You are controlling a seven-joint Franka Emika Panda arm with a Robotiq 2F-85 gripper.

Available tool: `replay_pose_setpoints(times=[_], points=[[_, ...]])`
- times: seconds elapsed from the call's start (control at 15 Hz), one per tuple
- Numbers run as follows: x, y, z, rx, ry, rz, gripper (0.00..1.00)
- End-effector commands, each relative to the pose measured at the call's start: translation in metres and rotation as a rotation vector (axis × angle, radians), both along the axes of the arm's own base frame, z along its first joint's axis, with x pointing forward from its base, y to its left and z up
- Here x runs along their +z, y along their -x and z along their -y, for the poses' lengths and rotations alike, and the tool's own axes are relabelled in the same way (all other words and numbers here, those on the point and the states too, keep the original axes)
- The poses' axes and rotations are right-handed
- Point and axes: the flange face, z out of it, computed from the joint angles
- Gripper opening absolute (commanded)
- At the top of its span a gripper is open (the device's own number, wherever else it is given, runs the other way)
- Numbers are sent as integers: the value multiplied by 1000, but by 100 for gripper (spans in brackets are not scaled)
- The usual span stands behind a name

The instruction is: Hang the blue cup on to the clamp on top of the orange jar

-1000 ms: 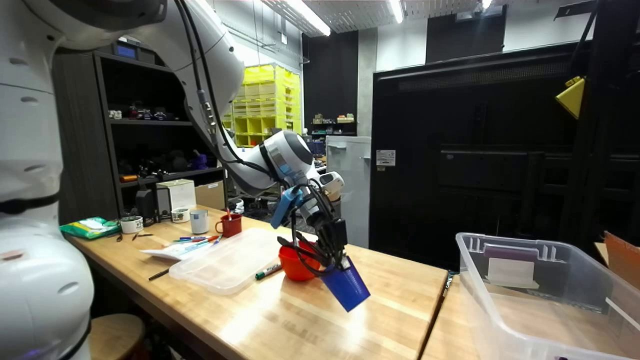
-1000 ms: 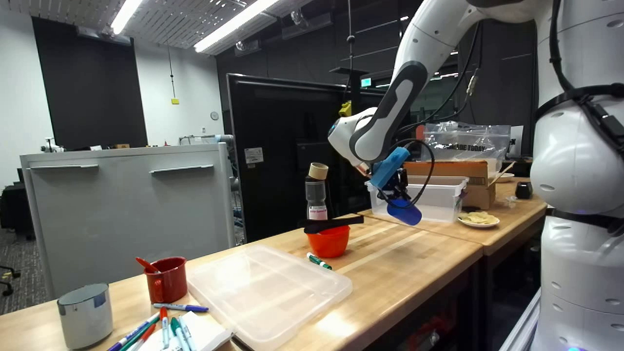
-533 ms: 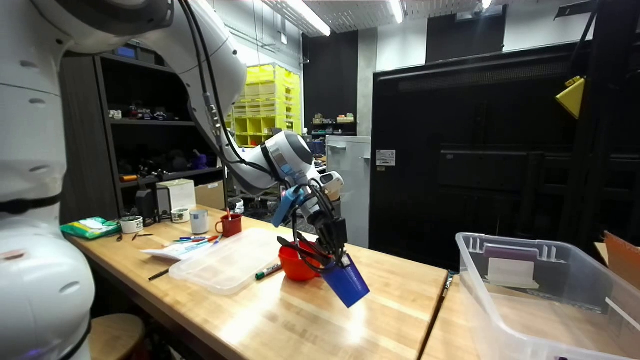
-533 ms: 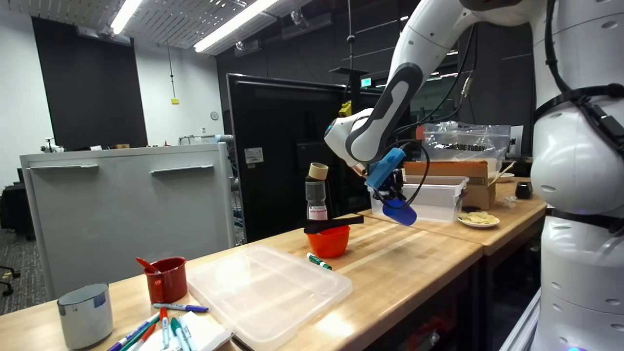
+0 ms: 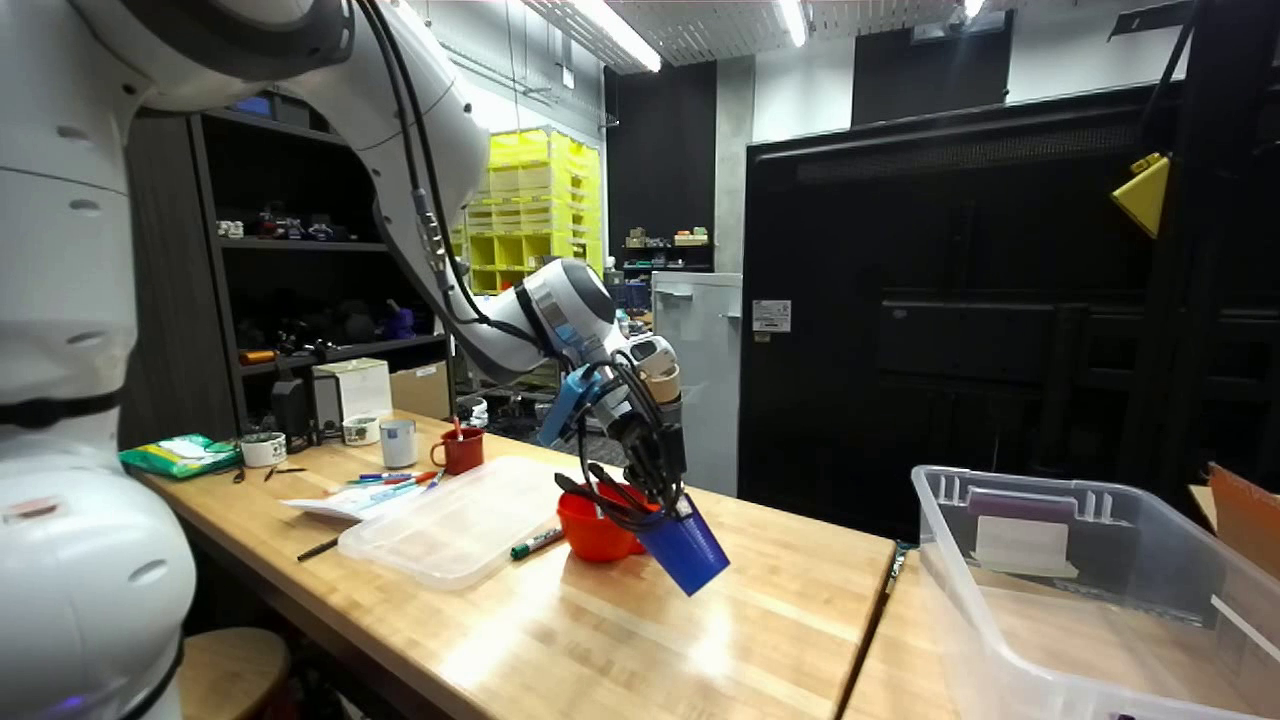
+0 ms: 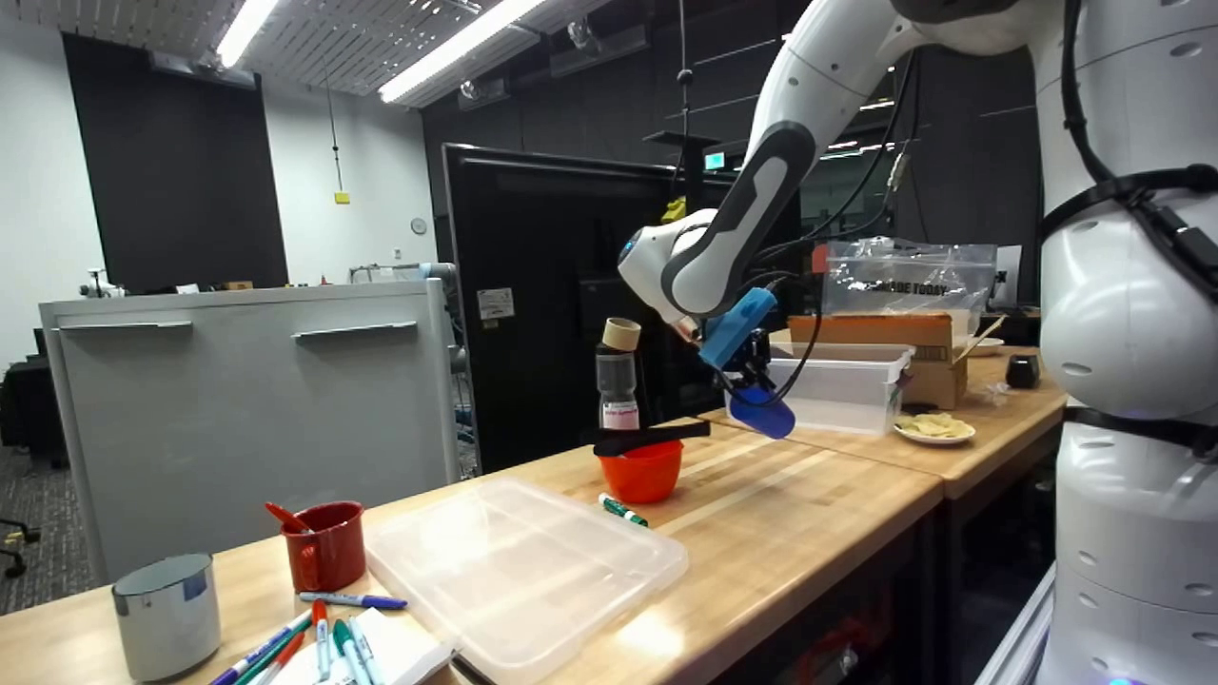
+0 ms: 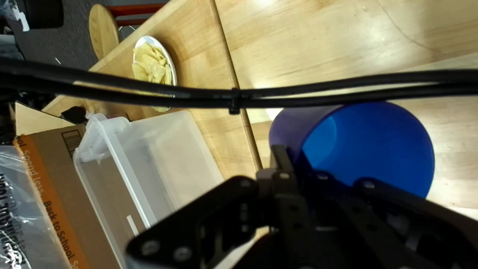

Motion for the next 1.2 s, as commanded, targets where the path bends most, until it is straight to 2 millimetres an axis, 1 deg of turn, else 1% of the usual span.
replay_pose_setpoints(times=[0.0,0.2,0.47,0.6,0.8,1.13], points=[[5,-4,-17,28,0,6,1],[7,-10,-19,24,27,56,1],[9,-14,-14,-3,32,86,1],[5,-16,-13,-19,46,115,1],[9,-19,-6,-52,70,151,1],[9,-22,-1,-84,95,179,1]])
